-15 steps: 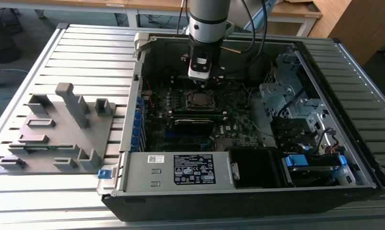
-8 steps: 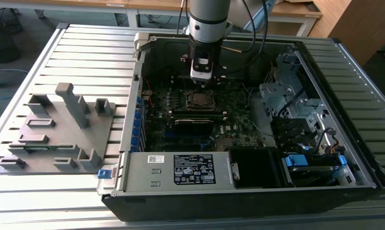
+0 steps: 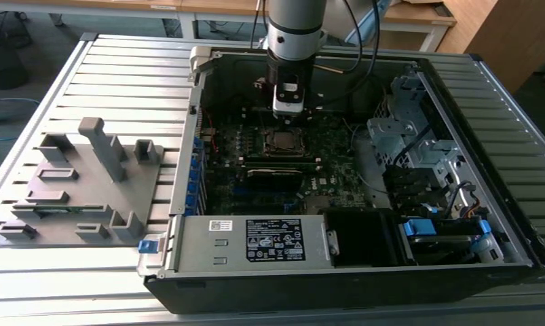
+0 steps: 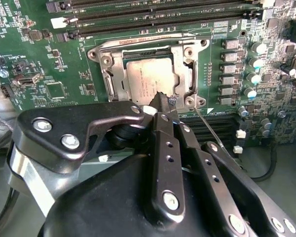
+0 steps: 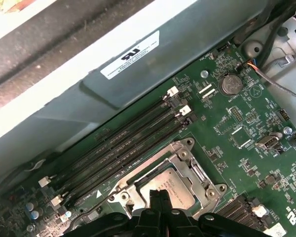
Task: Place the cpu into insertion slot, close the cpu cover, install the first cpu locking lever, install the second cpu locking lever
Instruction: 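Close the cpu cover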
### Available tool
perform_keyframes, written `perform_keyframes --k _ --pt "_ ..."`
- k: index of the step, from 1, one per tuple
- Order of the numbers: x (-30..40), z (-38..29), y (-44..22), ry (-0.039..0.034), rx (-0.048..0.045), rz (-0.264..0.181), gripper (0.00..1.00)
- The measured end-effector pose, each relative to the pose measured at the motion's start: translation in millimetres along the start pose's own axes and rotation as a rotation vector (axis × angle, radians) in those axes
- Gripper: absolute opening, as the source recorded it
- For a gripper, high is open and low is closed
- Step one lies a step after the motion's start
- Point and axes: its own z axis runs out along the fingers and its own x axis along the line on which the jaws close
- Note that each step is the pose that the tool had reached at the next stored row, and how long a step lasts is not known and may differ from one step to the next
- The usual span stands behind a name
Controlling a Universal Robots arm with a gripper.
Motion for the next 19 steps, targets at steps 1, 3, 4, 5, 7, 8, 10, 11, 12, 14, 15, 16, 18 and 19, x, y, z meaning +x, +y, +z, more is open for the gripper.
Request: perform_keyframes --k 1,3,4,5,7,8,10,11,12,14,15,16,18,19 --pt "0.0 0.0 0.0 0.0001 0.0001 -0.001 0.10" --pt "0.0 0.0 0.0 0.0001 0.0000 -0.001 0.10" --pt "0.0 0.0 0.0 0.0001 0.0000 -0.001 0.10" --pt "0.0 0.0 0.0 0.0001 0.0001 -0.001 0.10" --pt "0.0 0.0 0.0 0.0001 0.0000 -0.001 0.10" --pt "0.0 0.0 0.0 0.0001 0.0000 -0.001 0.10" --pt "0.0 0.0 0.0 0.0001 0.0000 -0.001 0.10" --pt "0.0 0.0 0.0 0.0001 0.0000 -0.001 0.10" --pt "0.0 0.0 0.0 0.0001 0.0001 -0.001 0.10" --pt "0.0 0.0 0.0 0.0001 0.0000 -0.002 0.10" --pt "0.0 0.0 0.0 0.0002 0.0001 -0.004 0.10" --pt "0.0 0.0 0.0 0.0004 0.0001 -0.008 0.10" --pt "0.0 0.1 0.0 0.0009 0.0001 -0.020 0.10" --pt "0.0 0.1 0.0 0.0012 0.0000 -0.026 0.10"
